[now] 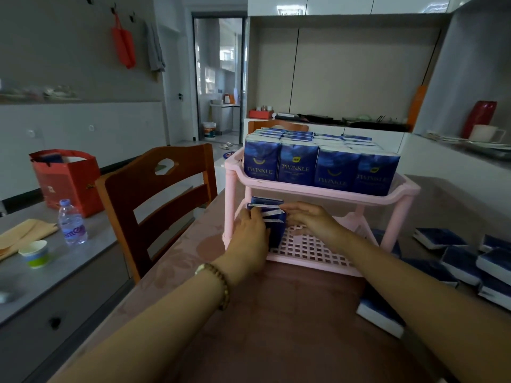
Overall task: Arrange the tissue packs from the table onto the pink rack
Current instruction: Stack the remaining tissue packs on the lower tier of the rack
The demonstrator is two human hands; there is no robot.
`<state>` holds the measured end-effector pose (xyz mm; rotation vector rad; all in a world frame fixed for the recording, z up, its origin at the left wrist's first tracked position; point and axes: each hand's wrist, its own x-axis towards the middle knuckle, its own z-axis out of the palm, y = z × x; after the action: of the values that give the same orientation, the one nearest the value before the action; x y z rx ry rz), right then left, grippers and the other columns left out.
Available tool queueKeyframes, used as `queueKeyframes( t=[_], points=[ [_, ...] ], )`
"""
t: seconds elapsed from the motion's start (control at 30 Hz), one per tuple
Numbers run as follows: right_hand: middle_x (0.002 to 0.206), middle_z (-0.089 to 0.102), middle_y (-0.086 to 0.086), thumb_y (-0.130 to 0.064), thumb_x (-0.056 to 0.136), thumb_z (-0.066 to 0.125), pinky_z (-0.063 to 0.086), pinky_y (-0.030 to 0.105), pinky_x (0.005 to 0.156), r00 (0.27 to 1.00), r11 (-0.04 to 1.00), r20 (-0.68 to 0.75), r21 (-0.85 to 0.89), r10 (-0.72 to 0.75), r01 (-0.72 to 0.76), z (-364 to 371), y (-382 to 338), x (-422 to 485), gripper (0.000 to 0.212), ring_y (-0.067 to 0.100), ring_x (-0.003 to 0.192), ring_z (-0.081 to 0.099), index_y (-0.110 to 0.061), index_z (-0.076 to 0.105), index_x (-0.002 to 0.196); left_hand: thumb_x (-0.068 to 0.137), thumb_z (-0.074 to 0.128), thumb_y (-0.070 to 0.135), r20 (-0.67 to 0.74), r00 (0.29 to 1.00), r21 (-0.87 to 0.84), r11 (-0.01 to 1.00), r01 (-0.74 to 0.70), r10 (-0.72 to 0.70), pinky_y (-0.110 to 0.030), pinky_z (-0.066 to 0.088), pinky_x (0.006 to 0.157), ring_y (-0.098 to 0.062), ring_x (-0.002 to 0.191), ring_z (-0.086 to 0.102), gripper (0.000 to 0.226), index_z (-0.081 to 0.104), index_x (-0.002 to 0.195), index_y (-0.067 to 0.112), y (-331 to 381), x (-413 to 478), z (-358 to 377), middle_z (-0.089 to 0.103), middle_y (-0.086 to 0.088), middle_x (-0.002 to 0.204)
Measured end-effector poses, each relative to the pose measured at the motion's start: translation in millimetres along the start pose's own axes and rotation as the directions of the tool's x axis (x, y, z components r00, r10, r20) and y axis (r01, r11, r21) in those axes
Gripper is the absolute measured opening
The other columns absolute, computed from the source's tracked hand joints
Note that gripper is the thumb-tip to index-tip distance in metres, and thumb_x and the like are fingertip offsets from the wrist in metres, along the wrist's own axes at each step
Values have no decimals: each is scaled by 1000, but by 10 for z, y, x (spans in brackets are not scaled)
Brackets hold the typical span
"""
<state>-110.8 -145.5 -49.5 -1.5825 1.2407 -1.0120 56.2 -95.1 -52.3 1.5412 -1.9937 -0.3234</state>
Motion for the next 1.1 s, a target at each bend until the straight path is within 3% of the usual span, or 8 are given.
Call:
queueKeyframes(
  t=[0.23, 0.47, 0.63, 0.7, 0.8, 0.87, 0.97, 1.1],
  points=[
    [107, 61, -6, -12, 78, 72, 50, 13, 78, 989, 987, 90, -103, -114, 123, 25, 13, -92, 38, 10, 99, 59, -25, 57, 111, 94, 47, 14, -17, 1000, 7, 1000, -17, 17, -34, 30, 106, -29, 126, 39, 44, 35, 135, 6, -52, 12, 26, 40, -16, 139],
    [112, 58, 4, -12, 71, 79, 48, 23, 83, 986, 971, 73, -176, -149, 160, 56, 4, -112, 46, 21, 100, 58, -23, 52, 108, 90, 57, 21, -240, 927, -35, 951, -306, 289, -18, 36, 94, -12, 118, 47, 38, 46, 127, 23, -121, -343, -172, 51, 4, 131],
    [112, 54, 6, -13, 67, 82, 47, 19, 75, 986, 956, 20, -243, -166, 166, 138, 13, -97, 57, 17, 91, 55, -17, 45, 109, 75, 75, 30, -417, 885, -44, 968, -246, 206, -7, 37, 77, -5, 99, 46, 50, 44, 112, 15, -379, -456, -362, 46, 7, 108],
    [117, 49, 6, -16, 65, 84, 45, 19, 77, 987, 948, -12, -281, -159, 149, 186, 30, -93, 66, 18, 100, 52, -17, 39, 114, 69, 79, 34, -377, 922, -99, 986, -135, 89, -17, 42, 90, -10, 110, 43, 76, 37, 127, 10, -490, -393, -357, 41, -2, 122],
    [141, 24, 4, -28, 60, 87, 37, 31, 103, 990, 907, -43, -408, -135, 106, 240, 15, -101, 103, 19, 129, 33, -18, 20, 138, 66, 81, 37, -175, 984, -237, 971, -1, -42, -34, 31, 110, -19, 134, 32, 103, 17, 145, 14, -540, -291, -295, 26, -6, 149],
    [148, 15, -2, -28, 61, 86, 31, 25, 105, 997, 912, -5, -405, -76, 68, 261, -45, -109, 120, 13, 133, 24, -20, 1, 145, 68, 80, 35, -116, 993, -325, 946, -15, -24, -34, 32, 111, -16, 130, 38, 96, 23, 143, 18, -546, -240, -219, 35, -3, 146],
    [135, 38, -6, -10, 68, 81, 44, 12, 84, 994, 970, 111, -242, 8, 19, 266, -118, -60, 118, 5, 116, 42, -20, -9, 145, 73, 77, 32, -103, 995, -392, 919, -38, -3, -40, 47, 101, -14, 116, 52, 73, 38, 133, 21, -570, -200, -124, 53, -1, 131],
    [139, 45, -1, -14, 64, 85, 45, 35, 100, 990, 976, 122, -215, 70, -42, 254, -106, 81, 117, 12, 116, 51, -22, 0, 144, 81, 70, 27, -114, 993, -394, 918, -36, -10, -41, 47, 99, -17, 114, 54, 58, 43, 131, 17, -590, -191, -96, 55, -2, 128]
  ],
)
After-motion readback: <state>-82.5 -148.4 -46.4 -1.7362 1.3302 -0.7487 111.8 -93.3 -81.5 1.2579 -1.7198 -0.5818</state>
